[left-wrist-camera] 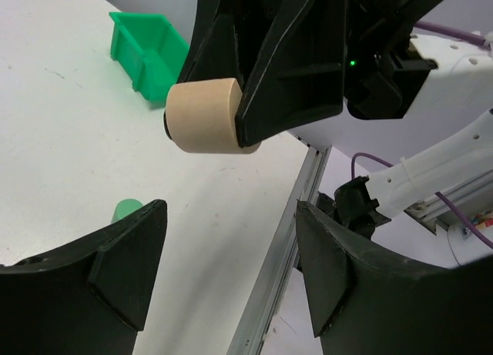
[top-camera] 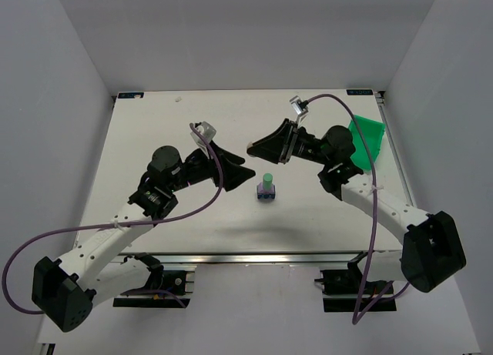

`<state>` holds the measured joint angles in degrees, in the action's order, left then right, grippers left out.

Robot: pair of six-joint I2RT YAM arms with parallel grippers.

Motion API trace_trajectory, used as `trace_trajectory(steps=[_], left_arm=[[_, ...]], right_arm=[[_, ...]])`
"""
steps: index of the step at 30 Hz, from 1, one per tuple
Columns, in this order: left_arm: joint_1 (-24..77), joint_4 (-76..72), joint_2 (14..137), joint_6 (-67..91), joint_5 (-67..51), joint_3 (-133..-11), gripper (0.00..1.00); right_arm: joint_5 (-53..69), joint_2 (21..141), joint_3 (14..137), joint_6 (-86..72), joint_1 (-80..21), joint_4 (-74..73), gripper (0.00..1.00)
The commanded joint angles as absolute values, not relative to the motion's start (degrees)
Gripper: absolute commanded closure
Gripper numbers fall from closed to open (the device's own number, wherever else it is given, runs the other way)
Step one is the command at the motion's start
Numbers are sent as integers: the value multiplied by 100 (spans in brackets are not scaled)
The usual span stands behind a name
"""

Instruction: Build the wood block tower

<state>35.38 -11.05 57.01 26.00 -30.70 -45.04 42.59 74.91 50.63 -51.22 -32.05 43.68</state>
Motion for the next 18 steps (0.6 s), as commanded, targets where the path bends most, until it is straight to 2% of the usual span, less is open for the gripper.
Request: trace_trajectory(steps=[1, 5, 8, 11, 18], left_arm=[[3551, -1528, 5722, 2961, -2866, -4430, 23], [3551, -1968, 5827, 3374, -2612, -4394, 24], [3568, -2249, 5889, 3542, -2540, -4333, 31], [3568, -2285, 5924, 3542, -2348, -4324, 32], [3595, -2031, 5959, 3498, -1611, -4350, 42]], right_arm=[[3684, 7260, 4940, -5326, -3357, 4588, 69], [3288, 7154, 4738, -5387, -3507, 4789, 68], [2971, 7102, 4615, -5440, -3638, 4799, 66], [2848, 7110, 4597, -5563, -3709, 4895, 66], [2584, 7102, 4658, -5537, -3911, 4808, 63]])
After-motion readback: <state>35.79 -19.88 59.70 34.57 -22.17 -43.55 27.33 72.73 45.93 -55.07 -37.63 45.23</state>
